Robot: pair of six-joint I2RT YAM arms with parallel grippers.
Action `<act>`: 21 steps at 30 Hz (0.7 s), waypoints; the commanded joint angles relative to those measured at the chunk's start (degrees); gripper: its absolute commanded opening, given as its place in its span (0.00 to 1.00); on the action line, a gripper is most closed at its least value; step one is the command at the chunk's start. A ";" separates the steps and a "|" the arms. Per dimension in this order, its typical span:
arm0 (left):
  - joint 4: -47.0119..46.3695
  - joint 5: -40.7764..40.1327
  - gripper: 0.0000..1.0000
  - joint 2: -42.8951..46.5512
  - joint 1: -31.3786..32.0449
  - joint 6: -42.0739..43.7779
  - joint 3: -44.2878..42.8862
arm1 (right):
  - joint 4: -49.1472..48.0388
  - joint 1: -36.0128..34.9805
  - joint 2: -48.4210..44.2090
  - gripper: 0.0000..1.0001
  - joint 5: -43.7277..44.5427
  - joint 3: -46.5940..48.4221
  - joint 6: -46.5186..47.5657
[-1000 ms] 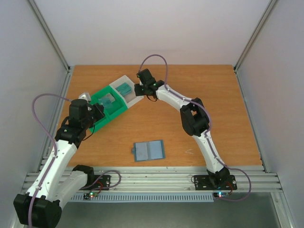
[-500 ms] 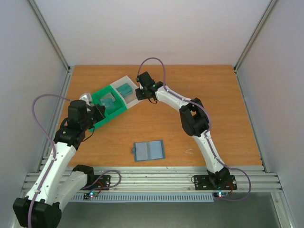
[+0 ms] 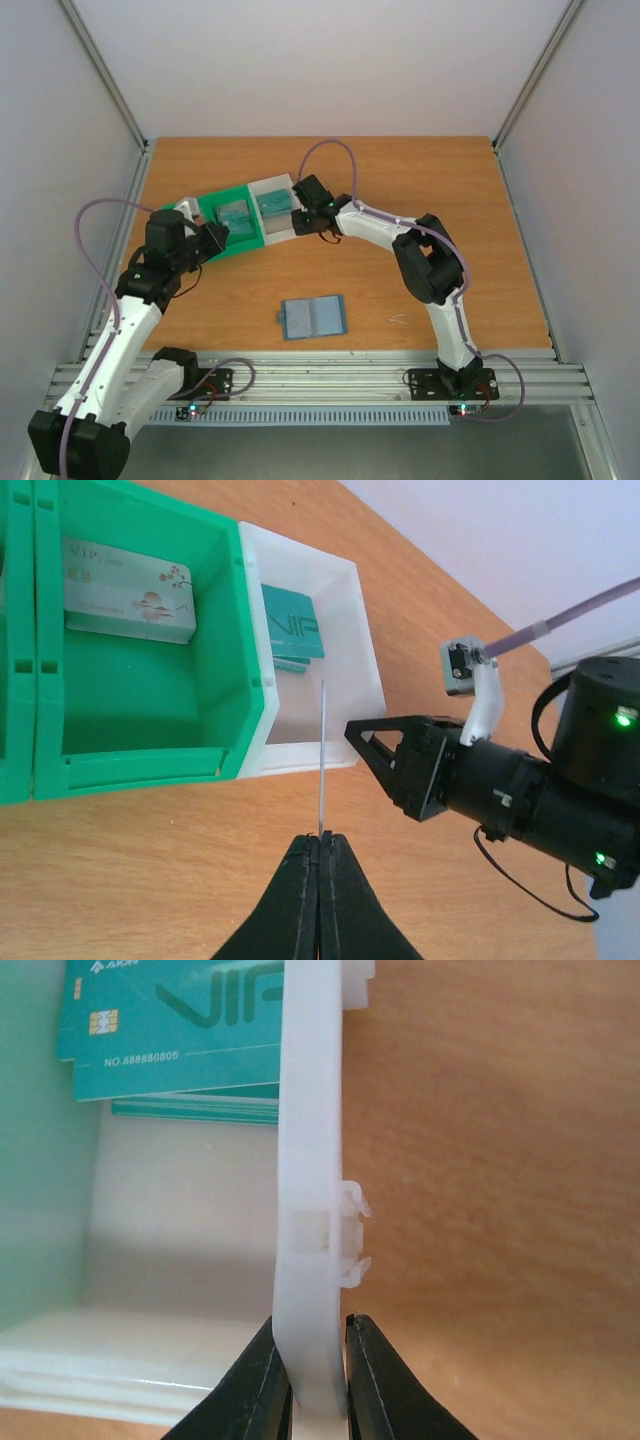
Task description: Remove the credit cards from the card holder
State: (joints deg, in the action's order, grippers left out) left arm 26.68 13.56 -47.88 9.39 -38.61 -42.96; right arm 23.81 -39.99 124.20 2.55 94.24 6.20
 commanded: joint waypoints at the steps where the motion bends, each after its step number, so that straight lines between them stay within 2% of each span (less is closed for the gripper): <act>1: -1.92 3.23 0.00 -1.78 -0.25 -1.06 -1.07 | -1.64 -0.90 -4.39 0.15 -0.17 -7.70 -3.72; 9: -7.32 1.87 0.00 -6.23 0.93 -4.80 -0.24 | -5.02 -1.53 -8.79 0.18 -1.83 -15.65 -5.26; 15: -8.68 -0.99 0.00 -12.79 3.44 -3.18 -4.30 | -3.92 -1.52 -12.35 0.34 0.12 -17.92 -6.11; 18: -10.43 -2.28 0.00 -15.70 4.09 -2.06 -5.67 | -1.82 -1.53 -15.71 0.47 0.03 -18.91 -8.40; 21: -13.51 -1.65 0.00 -18.90 4.57 -1.50 -6.74 | -2.83 -1.61 -20.33 0.62 -3.93 -22.69 -8.69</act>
State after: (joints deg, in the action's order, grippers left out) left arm 20.51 13.04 -63.90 13.34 -41.56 -46.94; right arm 19.49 -41.21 110.32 1.39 74.94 -0.82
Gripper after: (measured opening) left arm 0.008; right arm 0.552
